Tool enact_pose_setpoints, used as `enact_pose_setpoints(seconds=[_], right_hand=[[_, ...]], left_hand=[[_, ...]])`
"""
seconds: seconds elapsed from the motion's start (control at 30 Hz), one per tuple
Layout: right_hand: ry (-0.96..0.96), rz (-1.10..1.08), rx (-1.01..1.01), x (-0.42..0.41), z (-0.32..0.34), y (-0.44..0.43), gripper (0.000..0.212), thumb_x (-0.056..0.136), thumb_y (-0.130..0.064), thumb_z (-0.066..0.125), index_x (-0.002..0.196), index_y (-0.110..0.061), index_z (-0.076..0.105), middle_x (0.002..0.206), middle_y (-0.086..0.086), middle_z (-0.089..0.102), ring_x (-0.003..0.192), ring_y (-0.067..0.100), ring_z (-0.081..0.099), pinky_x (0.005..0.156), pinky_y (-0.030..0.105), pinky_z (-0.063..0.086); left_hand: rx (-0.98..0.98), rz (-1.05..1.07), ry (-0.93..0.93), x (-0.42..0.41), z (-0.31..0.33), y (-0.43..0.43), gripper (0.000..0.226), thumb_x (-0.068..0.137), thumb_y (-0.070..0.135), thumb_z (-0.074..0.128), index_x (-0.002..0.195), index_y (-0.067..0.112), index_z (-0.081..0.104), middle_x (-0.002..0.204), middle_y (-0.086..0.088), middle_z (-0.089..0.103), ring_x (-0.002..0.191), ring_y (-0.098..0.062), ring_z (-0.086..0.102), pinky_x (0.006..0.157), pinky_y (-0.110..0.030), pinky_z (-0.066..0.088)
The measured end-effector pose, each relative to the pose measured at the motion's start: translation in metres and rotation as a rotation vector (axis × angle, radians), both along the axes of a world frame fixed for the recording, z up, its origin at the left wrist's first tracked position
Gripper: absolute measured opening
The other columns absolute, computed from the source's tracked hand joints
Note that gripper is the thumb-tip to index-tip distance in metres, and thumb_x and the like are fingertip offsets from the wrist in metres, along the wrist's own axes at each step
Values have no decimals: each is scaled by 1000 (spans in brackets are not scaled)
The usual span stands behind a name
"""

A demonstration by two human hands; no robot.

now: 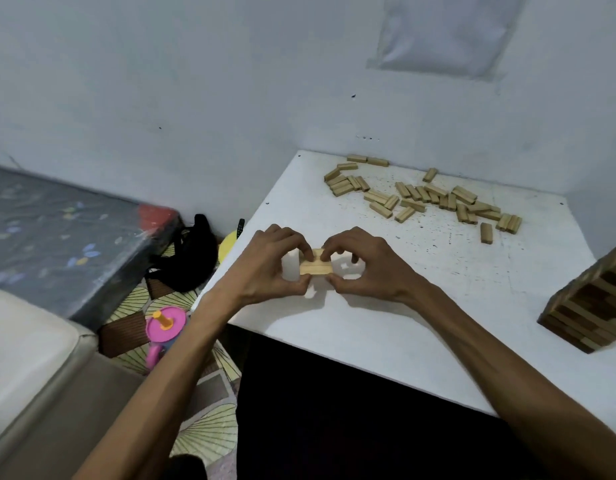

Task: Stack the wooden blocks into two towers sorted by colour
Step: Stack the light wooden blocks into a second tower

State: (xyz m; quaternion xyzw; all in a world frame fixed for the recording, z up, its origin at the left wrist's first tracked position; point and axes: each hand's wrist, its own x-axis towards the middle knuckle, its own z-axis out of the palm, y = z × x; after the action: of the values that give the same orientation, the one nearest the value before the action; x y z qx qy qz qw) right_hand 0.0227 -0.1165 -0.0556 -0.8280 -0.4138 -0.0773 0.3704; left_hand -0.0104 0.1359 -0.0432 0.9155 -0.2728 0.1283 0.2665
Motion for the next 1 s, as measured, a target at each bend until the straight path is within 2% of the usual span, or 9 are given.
enact_pose_setpoints(seconds=[0.1, 0.17, 0.3, 0.4, 0.6, 0.77, 1.0], right_hand=[[17, 37, -6, 11, 5, 28, 32, 82, -36, 77, 109, -24, 67, 112, -18, 66, 99, 10, 56, 73, 24, 48], [32, 56, -20, 19, 8, 45, 32, 82, -35, 78, 110, -25, 67, 113, -19, 65, 100, 10, 56, 75, 20, 44], [79, 77, -74, 33, 9, 72, 35, 82, -29, 82, 113, -27, 66, 113, -21, 64, 103, 7, 54, 79, 12, 38], [100, 90, -105, 39, 10, 86, 35, 83, -30, 82, 114, -27, 66, 114, -20, 64, 104, 5, 53, 81, 8, 36], [128, 85, -148, 45, 9, 95, 37, 83, -33, 80, 116, -31, 65, 117, -20, 64, 106, 6, 53, 81, 19, 42], [125, 73, -147, 45, 7, 94, 37, 83, -30, 79, 117, -29, 65, 116, -20, 64, 105, 5, 53, 80, 15, 41], [122, 70, -163, 46, 4, 93, 37, 83, -32, 79, 117, -30, 64, 116, -21, 63, 105, 6, 52, 81, 21, 43]], left_hand=[[2, 37, -8, 2, 3, 25, 33, 72, 43, 75, 100, 29, 66, 97, 12, 67, 87, -20, 56, 79, -48, 46], [-10, 85, -6, 1, 6, 41, 33, 72, 44, 75, 100, 31, 66, 99, 14, 66, 89, -18, 53, 81, -47, 45], [-22, 154, 14, -1, 6, 65, 39, 71, 55, 72, 102, 31, 67, 102, 14, 64, 90, -11, 47, 80, -33, 40], [-31, 171, 35, 3, 1, 76, 38, 72, 54, 74, 102, 31, 67, 102, 15, 64, 90, -13, 49, 77, -29, 37], [-58, 212, 63, 5, -6, 84, 36, 71, 51, 76, 102, 33, 67, 103, 13, 64, 93, -15, 50, 80, -33, 41], [-57, 203, 79, 8, -9, 84, 35, 70, 49, 76, 102, 36, 66, 102, 15, 63, 93, -9, 48, 79, -25, 35], [-64, 204, 87, 10, -12, 82, 35, 69, 52, 73, 100, 38, 65, 104, 16, 63, 93, -10, 47, 81, -32, 38]])
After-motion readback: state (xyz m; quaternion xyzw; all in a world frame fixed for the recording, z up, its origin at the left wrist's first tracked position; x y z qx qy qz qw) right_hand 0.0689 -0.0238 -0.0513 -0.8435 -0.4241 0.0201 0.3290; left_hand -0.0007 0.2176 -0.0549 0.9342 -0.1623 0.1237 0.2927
